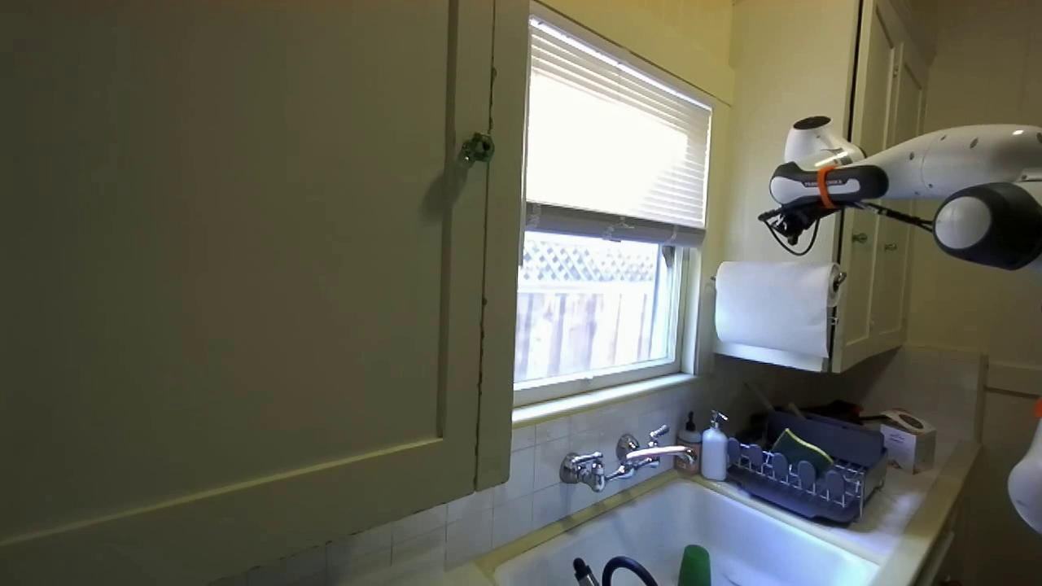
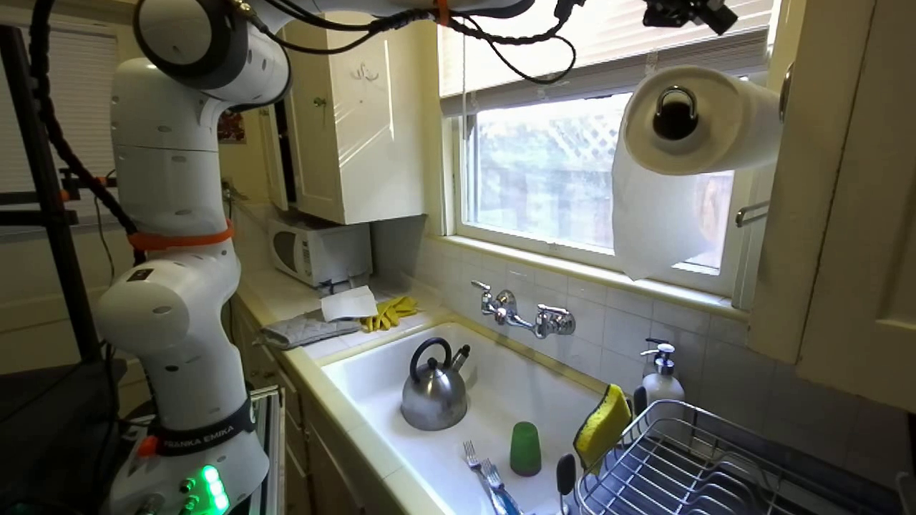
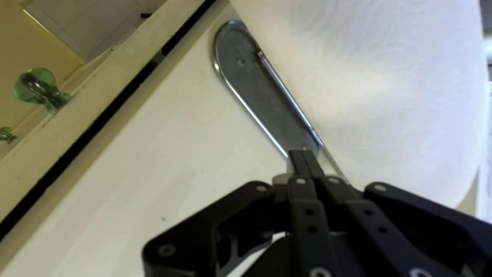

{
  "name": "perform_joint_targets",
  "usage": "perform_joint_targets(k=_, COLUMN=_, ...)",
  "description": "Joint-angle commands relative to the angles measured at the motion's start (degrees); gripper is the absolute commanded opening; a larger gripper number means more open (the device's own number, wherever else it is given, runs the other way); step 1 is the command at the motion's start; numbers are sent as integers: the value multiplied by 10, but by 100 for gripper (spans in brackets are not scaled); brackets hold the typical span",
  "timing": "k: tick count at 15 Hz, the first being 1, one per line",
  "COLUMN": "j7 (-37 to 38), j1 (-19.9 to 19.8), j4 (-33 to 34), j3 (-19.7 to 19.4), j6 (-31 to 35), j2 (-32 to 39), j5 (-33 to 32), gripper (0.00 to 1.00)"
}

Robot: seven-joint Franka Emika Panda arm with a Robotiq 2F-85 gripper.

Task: Roll up the paper towel roll

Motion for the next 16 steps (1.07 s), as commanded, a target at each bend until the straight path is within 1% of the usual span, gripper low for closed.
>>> perform_joint_targets(k=1, j7=-48, j1=16, j4=-16, j3=23, j6=-46, j2=-35, j5=65, gripper=0)
perform_joint_targets(k=3, j7=-63, j1=21, j4=-17, j3=31, j6=-70, j2=-33, j5=96, gripper=0)
perform_joint_targets(k=7, j7=-91, j1=23, j4=-33, j3=38, j6=-100, j2=-17, j5=126, gripper=0)
perform_joint_targets(k=10, j7=-102, j1=21, j4=-48, j3=39, j6=-103, j2=-1, j5=128, gripper=0)
perform_joint_targets(k=16, j7=-97, j1=18, j4=-67, j3=33, j6=-79, j2=27, j5=106, gripper=0)
